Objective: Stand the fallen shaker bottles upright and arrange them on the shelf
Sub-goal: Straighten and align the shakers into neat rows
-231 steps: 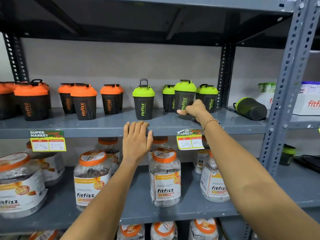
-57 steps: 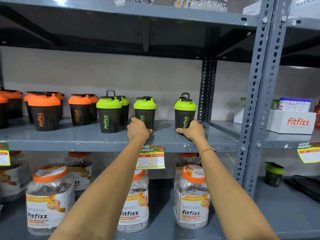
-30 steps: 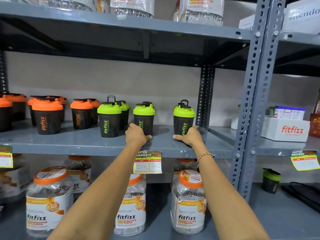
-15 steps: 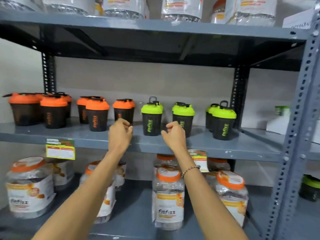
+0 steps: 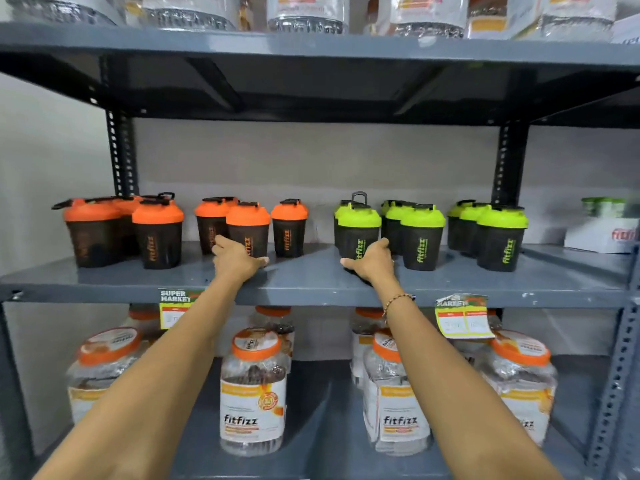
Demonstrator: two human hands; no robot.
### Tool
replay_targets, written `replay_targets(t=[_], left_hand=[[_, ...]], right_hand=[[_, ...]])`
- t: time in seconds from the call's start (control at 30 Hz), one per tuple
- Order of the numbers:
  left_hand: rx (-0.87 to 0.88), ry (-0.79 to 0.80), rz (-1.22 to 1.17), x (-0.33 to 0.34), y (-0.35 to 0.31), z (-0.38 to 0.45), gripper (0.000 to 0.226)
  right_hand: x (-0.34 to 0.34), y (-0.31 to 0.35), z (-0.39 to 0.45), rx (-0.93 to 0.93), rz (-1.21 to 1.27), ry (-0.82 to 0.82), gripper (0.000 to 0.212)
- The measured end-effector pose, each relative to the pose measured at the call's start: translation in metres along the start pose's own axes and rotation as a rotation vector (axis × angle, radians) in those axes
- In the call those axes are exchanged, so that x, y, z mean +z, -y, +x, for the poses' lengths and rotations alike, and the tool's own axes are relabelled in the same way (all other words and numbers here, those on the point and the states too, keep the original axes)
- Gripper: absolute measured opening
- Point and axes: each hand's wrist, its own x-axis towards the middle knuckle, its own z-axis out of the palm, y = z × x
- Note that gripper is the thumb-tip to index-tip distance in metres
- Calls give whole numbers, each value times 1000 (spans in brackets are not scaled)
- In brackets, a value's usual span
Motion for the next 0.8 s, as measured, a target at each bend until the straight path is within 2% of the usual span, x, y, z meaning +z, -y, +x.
replay_targets(t=[0.13,0.3,0.53,0.8], left_hand=[[-21,18,20,9,1,12,99],[15,-35,59,16,3,14,79],[56,99,48,34,-18,1,75],[109,119,79,45,-22,-7,62]], right_hand=[[5,-3,3,15,-8,-31,84],[9,-8,6,5,-41,-67,78],[11,-7,6,23,-40,-56,73],[11,-7,4,27,-71,-58,72]])
